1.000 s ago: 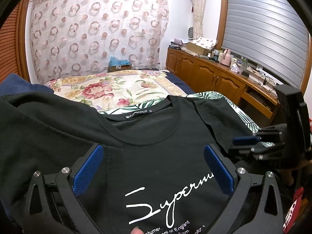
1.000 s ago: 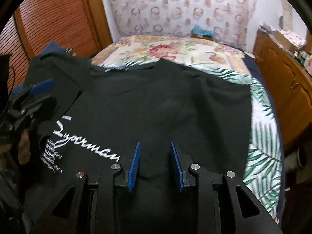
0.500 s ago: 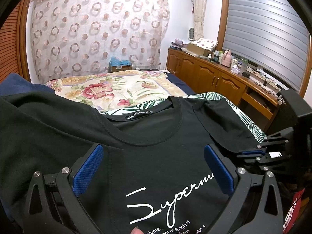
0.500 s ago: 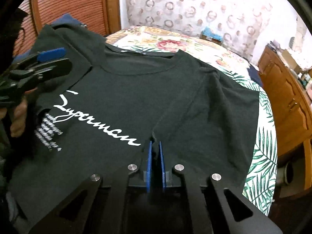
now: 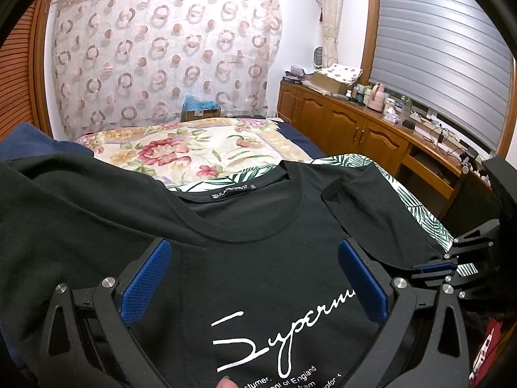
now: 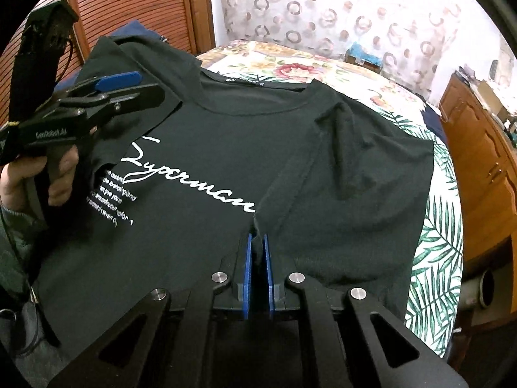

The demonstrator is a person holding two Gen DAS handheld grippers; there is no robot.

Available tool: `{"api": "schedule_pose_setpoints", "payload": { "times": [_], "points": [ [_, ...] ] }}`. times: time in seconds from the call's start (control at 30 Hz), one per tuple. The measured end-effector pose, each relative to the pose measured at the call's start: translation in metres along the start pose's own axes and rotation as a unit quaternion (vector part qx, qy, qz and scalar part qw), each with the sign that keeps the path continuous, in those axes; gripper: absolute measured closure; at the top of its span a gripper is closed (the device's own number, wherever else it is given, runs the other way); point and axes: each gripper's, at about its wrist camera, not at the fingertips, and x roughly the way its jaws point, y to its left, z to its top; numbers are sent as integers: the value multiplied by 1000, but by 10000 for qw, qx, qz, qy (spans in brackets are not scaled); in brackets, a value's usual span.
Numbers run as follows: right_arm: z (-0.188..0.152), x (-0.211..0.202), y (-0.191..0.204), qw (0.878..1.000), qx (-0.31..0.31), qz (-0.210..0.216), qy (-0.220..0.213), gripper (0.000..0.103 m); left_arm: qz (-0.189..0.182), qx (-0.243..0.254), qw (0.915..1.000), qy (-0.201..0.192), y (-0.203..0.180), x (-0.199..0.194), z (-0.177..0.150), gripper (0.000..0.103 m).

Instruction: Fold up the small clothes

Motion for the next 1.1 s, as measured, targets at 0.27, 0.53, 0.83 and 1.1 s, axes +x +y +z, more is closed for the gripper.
{"api": "schedule_pose_setpoints", "payload": {
  "times": [0.27, 0.53, 0.83, 1.1],
  "points": [
    [1, -14, -5, 9995, 84, -175, -258, 74, 16, 33, 10000, -1, -2, -2, 1, 0],
    [15, -22, -36, 9954, 362, -555, -688, 45, 22, 69, 10000, 1, -1, -2, 1, 0],
    [29, 12, -93, 9883, 743, -1114, -734, 45, 155, 199, 9997, 2, 7, -3, -1, 0],
    [30, 35, -114, 9840, 1050, -1254, -712, 45, 254, 92, 9996, 79, 14, 2, 2, 0]
  ]
}}
